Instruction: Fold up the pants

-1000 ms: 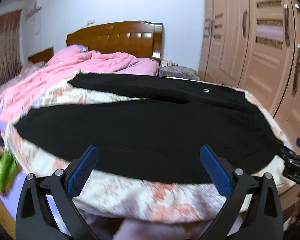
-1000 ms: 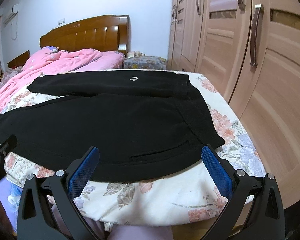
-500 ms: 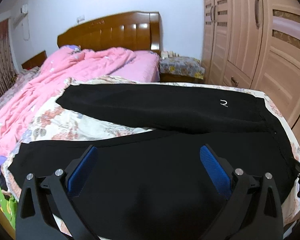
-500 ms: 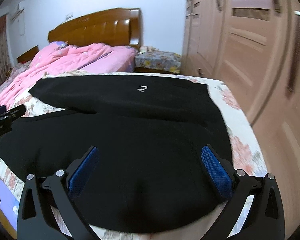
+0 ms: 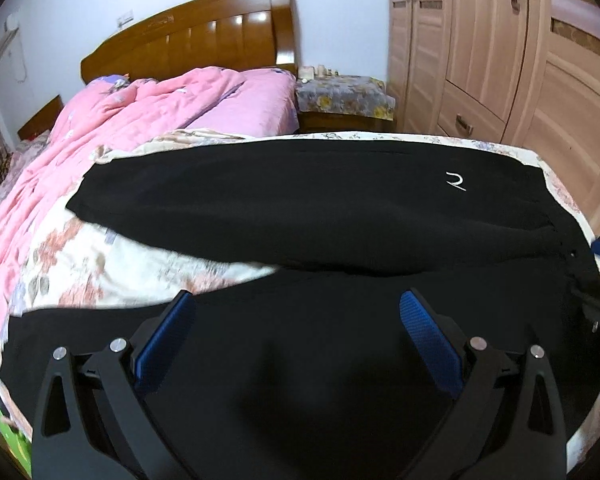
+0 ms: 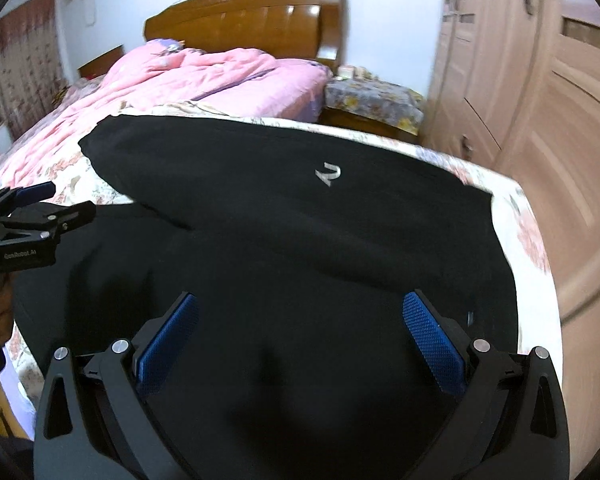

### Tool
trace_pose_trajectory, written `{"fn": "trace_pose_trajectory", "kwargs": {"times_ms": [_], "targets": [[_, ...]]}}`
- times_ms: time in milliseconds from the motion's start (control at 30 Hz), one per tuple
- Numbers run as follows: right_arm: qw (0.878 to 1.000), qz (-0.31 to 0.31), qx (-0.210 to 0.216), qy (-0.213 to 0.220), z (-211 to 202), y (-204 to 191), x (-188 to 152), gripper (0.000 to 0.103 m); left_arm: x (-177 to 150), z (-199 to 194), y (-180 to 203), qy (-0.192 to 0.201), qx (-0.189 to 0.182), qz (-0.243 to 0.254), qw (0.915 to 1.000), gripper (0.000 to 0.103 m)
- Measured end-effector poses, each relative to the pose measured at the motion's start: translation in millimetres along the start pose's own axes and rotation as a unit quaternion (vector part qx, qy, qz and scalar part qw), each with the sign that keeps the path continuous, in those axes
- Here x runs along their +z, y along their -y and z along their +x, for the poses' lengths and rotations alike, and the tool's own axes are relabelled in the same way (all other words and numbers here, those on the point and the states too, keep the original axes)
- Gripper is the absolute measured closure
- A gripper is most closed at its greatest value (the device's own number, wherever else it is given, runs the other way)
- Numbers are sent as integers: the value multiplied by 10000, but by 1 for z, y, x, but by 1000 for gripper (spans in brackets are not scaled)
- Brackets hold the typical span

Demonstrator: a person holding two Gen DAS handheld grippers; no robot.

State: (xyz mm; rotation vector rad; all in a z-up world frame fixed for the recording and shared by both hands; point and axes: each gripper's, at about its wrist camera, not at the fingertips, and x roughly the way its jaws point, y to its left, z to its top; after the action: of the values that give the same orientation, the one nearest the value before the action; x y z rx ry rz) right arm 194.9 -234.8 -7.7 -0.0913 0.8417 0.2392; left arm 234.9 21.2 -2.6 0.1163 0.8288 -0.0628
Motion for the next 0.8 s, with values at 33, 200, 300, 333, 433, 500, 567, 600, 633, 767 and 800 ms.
{"fn": "trace_pose_trajectory", "kwargs": {"times_ms": [33, 200, 300, 333, 433, 500, 567, 600, 633, 767, 800], "targets": [[10000, -77, 26, -1, 5, 5, 7, 4, 6, 5, 1, -25, -45, 52, 10000, 1], [9950, -819, 529, -216, 56, 50, 58, 4, 56, 45, -6, -212, -852, 508, 9948, 1], [9918, -887, 812, -420, 98, 90, 87, 4, 90, 82, -8, -264, -1215, 1191, 9851, 1], [9909, -827, 943, -478, 112, 103, 95, 4, 100, 96, -9, -308, -1326, 1372, 9811, 2], [9871, -782, 1253, -626, 150, 133, 120, 4, 127, 131, -10, -275, -1723, 1777, 9685, 2], [9849, -909, 1323, -654, 170, 146, 133, 6, 141, 152, -10, -261, -2074, 2033, 9565, 2], [9831, -940, 1371, -761, 183, 155, 138, 10, 150, 170, -9, -324, -2173, 2270, 9488, 2], [9819, -951, 1401, -843, 193, 160, 142, 15, 155, 181, -7, -399, -2215, 2406, 9442, 4], [9804, -964, 1448, -920, 201, 164, 145, 24, 159, 191, -7, -473, -2320, 2489, 9392, 11], [9719, -1165, 1748, -1064, 207, 172, 144, 32, 170, 215, -9, -711, -2539, 2646, 9276, 25], [9701, -1222, 1795, -1086, 205, 172, 141, 35, 172, 219, -9, -767, -2652, 2695, 9226, 30]]}}
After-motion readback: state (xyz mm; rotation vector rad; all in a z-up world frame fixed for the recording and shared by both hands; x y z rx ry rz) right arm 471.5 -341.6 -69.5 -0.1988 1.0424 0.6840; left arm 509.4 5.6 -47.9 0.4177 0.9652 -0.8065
